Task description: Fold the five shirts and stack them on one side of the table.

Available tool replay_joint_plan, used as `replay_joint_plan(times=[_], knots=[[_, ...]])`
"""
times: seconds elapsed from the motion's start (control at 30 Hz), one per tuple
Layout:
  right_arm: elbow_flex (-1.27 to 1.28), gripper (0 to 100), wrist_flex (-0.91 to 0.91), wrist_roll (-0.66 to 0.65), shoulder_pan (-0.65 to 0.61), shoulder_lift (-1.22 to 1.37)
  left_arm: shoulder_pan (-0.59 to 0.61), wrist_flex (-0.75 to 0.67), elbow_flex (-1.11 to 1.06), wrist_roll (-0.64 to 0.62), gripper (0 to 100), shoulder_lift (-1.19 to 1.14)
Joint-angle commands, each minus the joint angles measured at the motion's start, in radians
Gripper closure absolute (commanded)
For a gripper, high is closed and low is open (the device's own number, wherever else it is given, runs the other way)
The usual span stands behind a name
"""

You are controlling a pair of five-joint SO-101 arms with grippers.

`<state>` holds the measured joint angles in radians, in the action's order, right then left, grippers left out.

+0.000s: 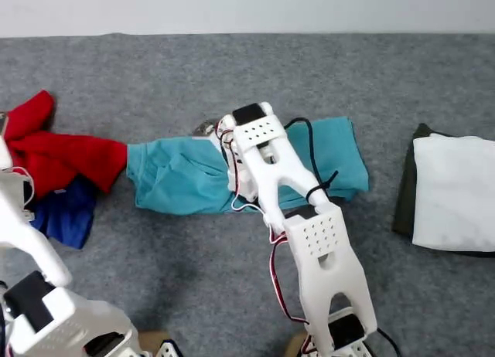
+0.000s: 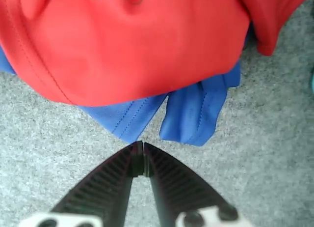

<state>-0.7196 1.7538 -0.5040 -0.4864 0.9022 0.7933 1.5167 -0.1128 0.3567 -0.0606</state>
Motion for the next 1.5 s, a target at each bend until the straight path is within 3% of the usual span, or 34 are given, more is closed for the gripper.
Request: replay_joint_plan(times=[0.0,0.23,0.47,0.67,1.0,1.2,1.47], knots=[[0.002,98.8,0.042,-0.005,-0.013,-0.090,0.000,0.011,0.005,-0.002,99,0.018],[-0.051,98.8,0.039,-0.006,0.018,-0.269,0.000,0.011,0.005,-0.002,99,0.018],[-0.095,98.8,0.025,-0.005,-0.067,-0.305,-0.006,0.008,0.005,-0.002,99,0.018],[-0.097,98.8,-0.102,-0.006,-0.125,-0.185,-0.005,0.031,0.012,-0.002,99,0.018],[-0.098,98.8,-0.367,-0.061,-0.068,-0.059,-0.005,0.078,0.022,0.003,99,0.064],[-0.123,98.8,-0.251,-0.057,-0.047,-0.128,-0.046,0.075,0.016,0.005,99,0.227],[-0.221,98.8,-0.007,-0.054,-0.048,-0.237,-0.276,0.121,0.016,0.012,99,0.256]])
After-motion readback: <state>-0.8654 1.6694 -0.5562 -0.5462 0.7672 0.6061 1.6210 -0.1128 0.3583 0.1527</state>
